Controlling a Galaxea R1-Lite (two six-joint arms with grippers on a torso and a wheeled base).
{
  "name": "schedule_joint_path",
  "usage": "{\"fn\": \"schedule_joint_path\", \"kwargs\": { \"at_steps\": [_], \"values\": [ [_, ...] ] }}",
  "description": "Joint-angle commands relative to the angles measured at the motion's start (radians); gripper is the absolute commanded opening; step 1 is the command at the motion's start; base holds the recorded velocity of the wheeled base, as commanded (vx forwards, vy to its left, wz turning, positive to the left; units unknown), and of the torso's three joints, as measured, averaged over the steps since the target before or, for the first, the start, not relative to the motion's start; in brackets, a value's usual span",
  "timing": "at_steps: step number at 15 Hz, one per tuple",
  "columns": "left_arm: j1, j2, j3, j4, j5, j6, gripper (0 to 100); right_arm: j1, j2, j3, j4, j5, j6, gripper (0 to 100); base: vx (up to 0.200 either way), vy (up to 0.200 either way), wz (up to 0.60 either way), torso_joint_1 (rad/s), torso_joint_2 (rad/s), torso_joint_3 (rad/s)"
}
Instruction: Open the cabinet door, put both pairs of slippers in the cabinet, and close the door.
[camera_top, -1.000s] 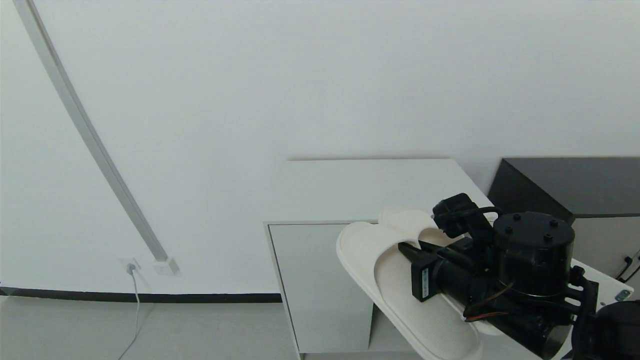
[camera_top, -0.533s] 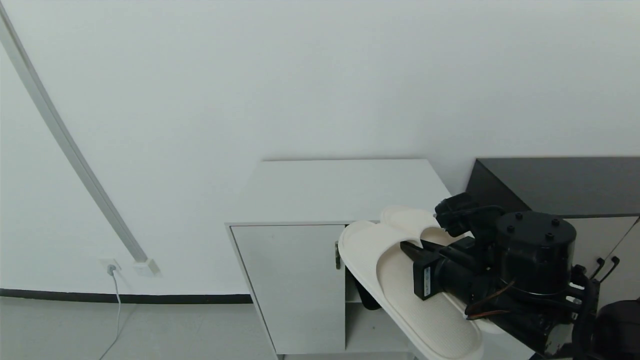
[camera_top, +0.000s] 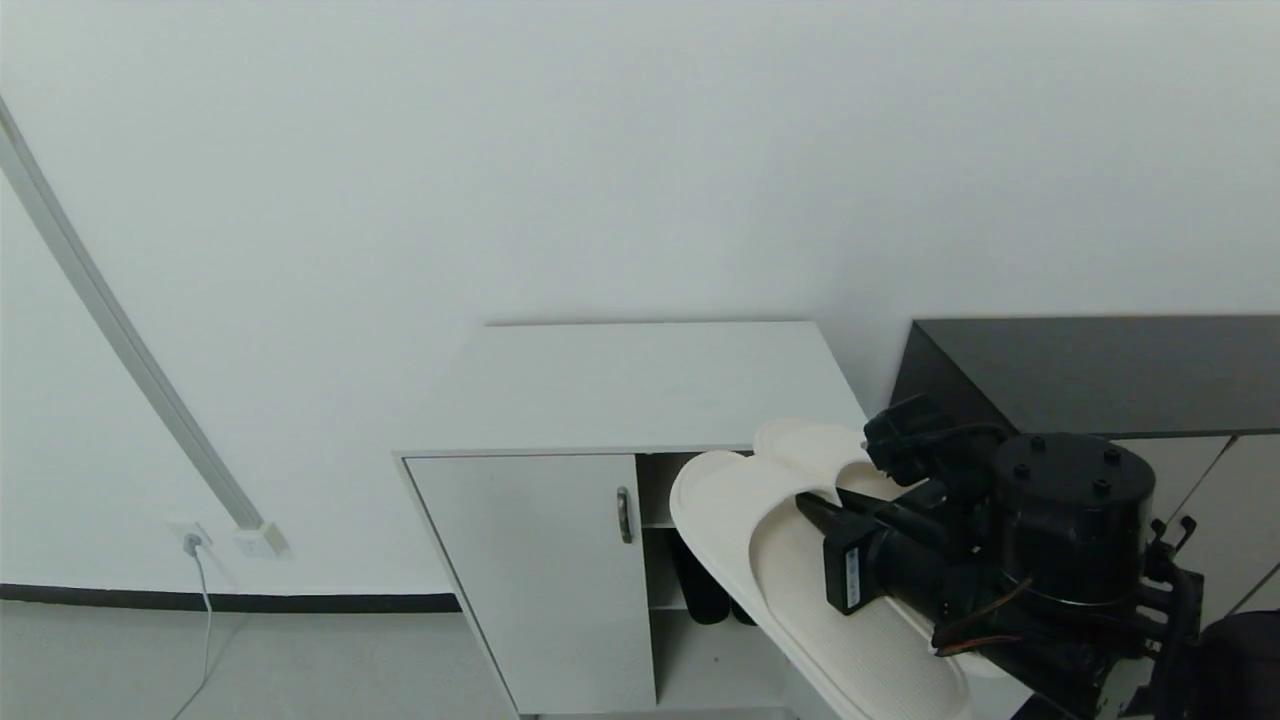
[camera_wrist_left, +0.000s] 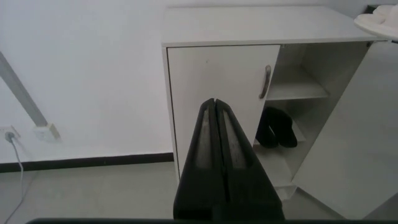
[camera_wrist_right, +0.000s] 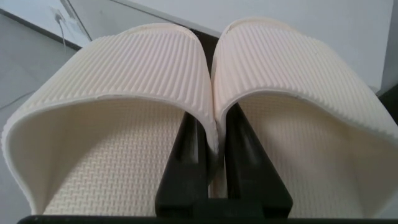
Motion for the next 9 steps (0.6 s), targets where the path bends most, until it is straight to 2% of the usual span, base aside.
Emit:
{"fn": "schedule_joint_path", "kwargs": {
  "at_steps": [1, 9],
  "values": [
    [0.0, 0.001, 0.0, 0.0, 0.0, 0.0, 0, 0.0, 0.003, 0.0, 0.002, -0.002, 0.0, 0, 0.0, 0.0, 0.0, 0.0, 0.0, 0.0],
    [0.0, 0.001, 0.0, 0.0, 0.0, -0.002, 0, 0.001, 0.004, 0.015, -0.01, 0.001, -0.002, 0, 0.0, 0.0, 0.0, 0.0, 0.0, 0.0]
  ]
}}
